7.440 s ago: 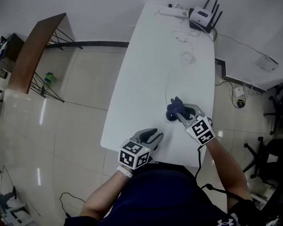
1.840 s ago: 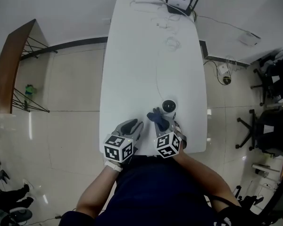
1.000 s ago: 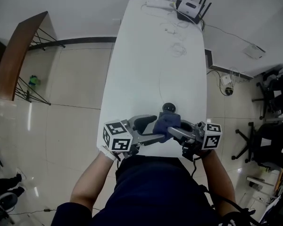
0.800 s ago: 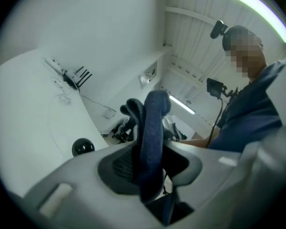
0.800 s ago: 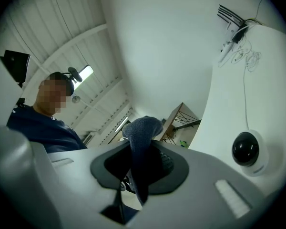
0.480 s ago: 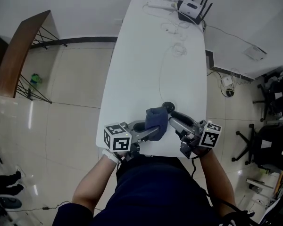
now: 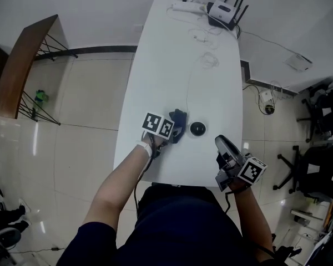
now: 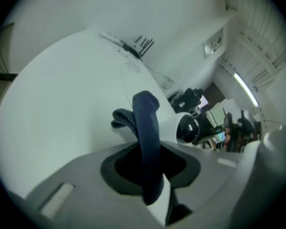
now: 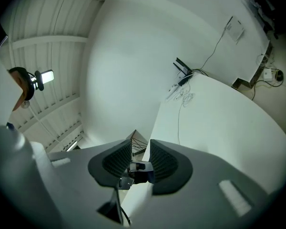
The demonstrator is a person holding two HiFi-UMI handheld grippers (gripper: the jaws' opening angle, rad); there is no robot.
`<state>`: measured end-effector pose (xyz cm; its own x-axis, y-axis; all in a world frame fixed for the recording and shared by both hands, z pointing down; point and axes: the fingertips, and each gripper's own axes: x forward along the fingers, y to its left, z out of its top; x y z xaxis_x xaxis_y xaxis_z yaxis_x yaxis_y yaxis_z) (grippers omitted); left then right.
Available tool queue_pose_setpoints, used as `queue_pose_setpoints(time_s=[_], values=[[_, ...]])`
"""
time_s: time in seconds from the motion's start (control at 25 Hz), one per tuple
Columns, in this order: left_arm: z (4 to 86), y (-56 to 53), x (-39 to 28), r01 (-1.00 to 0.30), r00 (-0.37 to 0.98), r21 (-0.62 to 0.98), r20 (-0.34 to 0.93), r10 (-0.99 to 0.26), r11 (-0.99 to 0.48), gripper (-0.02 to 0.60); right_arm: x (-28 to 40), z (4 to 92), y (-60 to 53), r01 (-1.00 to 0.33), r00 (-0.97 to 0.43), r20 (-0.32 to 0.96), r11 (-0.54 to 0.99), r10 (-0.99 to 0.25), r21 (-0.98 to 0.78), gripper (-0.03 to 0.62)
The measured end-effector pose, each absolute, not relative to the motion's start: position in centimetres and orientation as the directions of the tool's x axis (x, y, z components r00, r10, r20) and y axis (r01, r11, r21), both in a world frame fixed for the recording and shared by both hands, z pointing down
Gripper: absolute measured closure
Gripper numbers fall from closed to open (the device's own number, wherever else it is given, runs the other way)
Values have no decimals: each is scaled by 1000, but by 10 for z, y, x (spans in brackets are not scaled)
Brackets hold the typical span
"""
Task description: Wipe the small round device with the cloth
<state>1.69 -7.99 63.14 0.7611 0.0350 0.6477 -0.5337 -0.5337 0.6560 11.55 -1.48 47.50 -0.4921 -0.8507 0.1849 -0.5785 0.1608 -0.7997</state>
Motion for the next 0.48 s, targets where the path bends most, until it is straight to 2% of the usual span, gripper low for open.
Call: queue_pose_setpoints(time_s=[0.16,0.28,0.36,0.48], values=[[655,-82,31,-525,652,619,734,191,-584,492,123,472,-4,-599,-446,193,132,-874,-790,475],[659,-82,34,-501,629,629,737,249,-594,492,129,471,3,-596,-427,183,123,-885,-794,479],[648,-82,36,-475,653,634,719,239,-610,492,135,474,6,-585,-417,175,116,-892,-803,479],[622,-82,32,-475,673,575,725,145,-667,492,146,480,7,-561,-413,167,106,-895,-821,482]])
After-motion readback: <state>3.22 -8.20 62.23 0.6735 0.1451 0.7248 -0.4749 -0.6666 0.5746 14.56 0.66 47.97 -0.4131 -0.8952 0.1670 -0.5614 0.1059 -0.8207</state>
